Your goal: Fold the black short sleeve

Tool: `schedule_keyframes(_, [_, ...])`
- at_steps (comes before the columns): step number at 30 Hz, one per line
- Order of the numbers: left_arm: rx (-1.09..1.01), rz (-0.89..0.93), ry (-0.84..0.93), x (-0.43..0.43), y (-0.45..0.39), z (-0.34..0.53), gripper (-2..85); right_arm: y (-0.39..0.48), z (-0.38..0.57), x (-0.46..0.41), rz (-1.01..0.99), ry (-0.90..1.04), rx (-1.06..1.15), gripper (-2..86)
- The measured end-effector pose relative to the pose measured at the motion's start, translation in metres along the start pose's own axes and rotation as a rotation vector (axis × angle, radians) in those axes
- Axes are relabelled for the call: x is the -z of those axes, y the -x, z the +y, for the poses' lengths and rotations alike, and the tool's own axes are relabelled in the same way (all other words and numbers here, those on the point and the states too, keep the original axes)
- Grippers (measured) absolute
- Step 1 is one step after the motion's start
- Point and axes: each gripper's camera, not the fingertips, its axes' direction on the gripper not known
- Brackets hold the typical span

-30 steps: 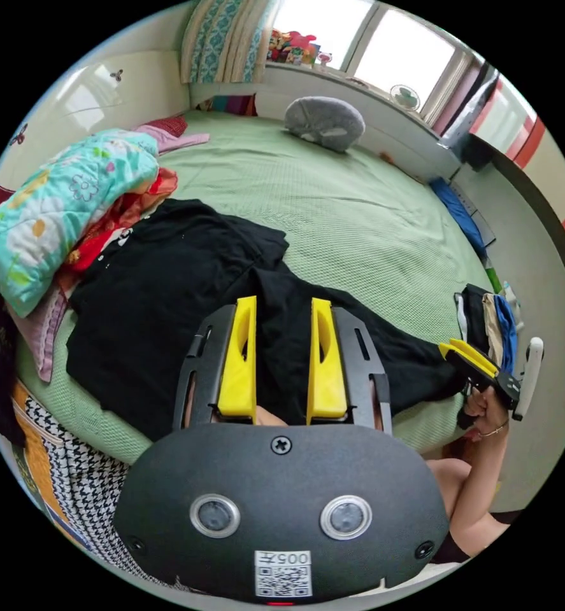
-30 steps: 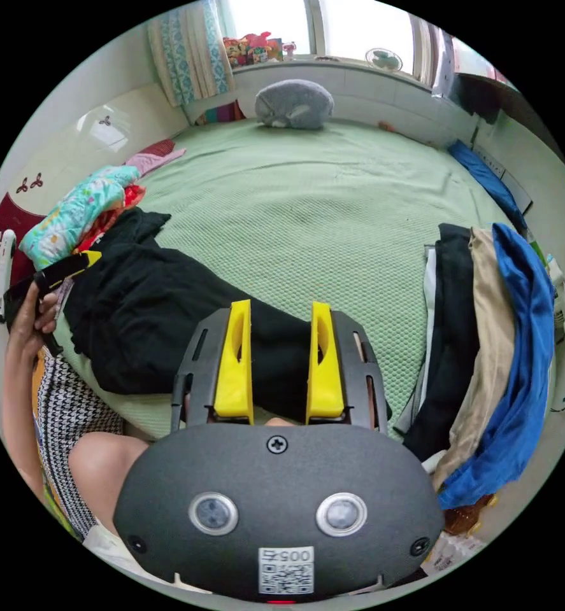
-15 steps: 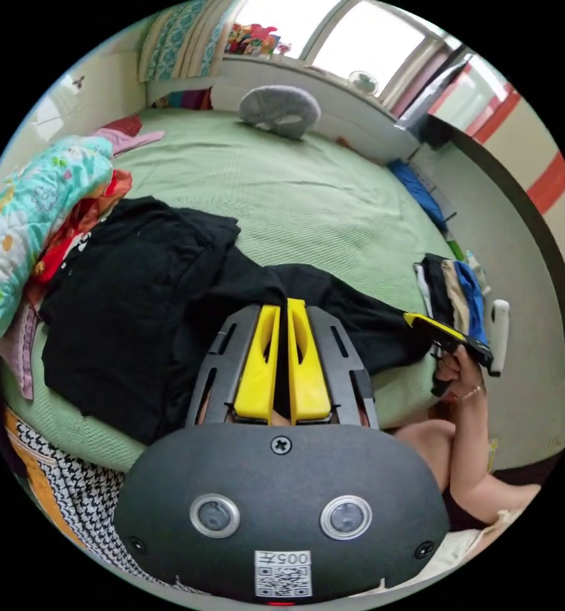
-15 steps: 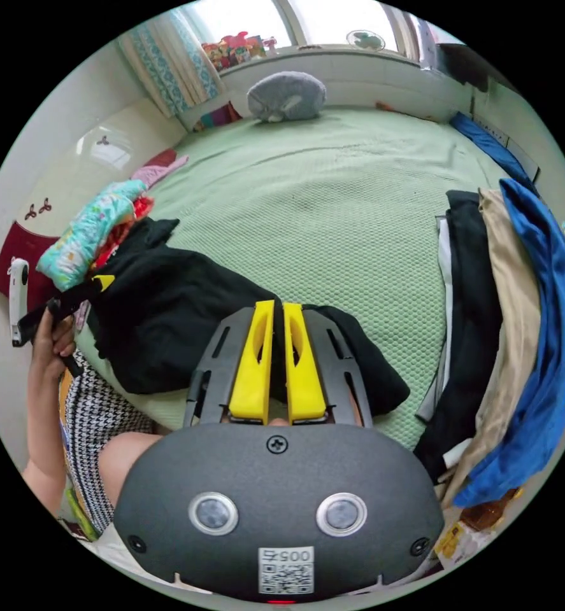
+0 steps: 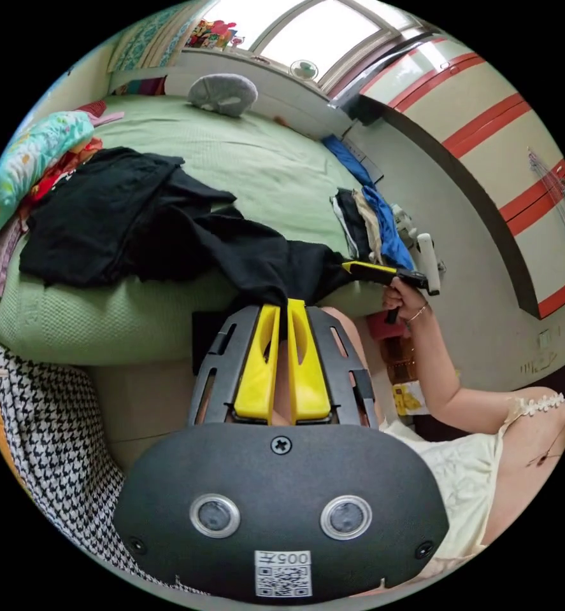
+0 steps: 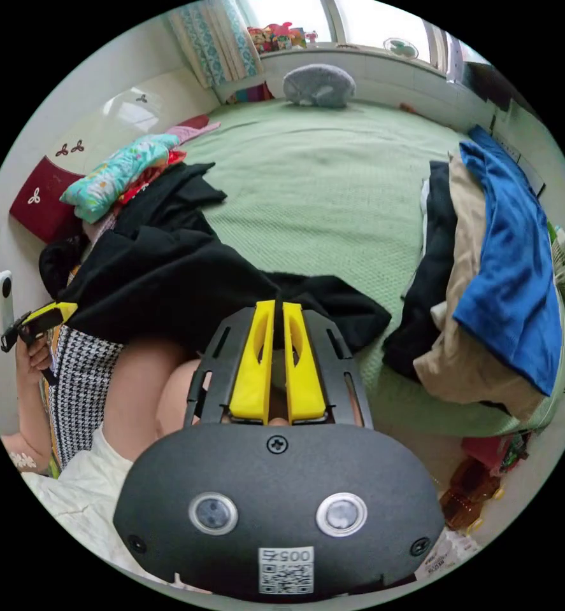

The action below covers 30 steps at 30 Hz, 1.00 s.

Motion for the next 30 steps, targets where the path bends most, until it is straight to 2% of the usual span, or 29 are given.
schedule_keyframes(6, [0.006,0.091,-0.023,0.009,-0.001,0.016,0.9,0.009,-0.001,0.007,0.028,-0.017,0.009,3.0])
schedule_keyframes(9, [-0.005,0.149,0.02,0.003,-0.009,0.018,0.9,0.018,-0.014,0.022,-0.029,-0.065,-0.001,6.8])
schedule_keyframes(12, [-0.048,0.172,0.041,-0.005,-0.024,0.027,0.9,0.042,-0.03,0.038,-0.073,-0.133,0.119,9.6])
schedule_keyframes(16, [-0.114,0.125,0.065,-0.003,-0.038,0.037,0.8,0.066,-0.063,0.024,-0.053,-0.11,0.209,11.3])
schedule_keyframes(25, [-0.097,0.131,0.064,0.014,-0.036,0.043,0.8,0.1,-0.138,-0.063,-0.149,0.112,0.238,9.8])
schedule_keyframes(28, [-0.078,0.141,0.056,0.021,-0.032,0.042,0.8,0.112,-0.138,-0.078,-0.077,0.161,0.282,6.2])
schedule_keyframes(30, [-0.069,0.153,0.046,0.026,-0.029,0.041,0.7,0.116,-0.132,-0.073,-0.042,0.12,0.322,1.9])
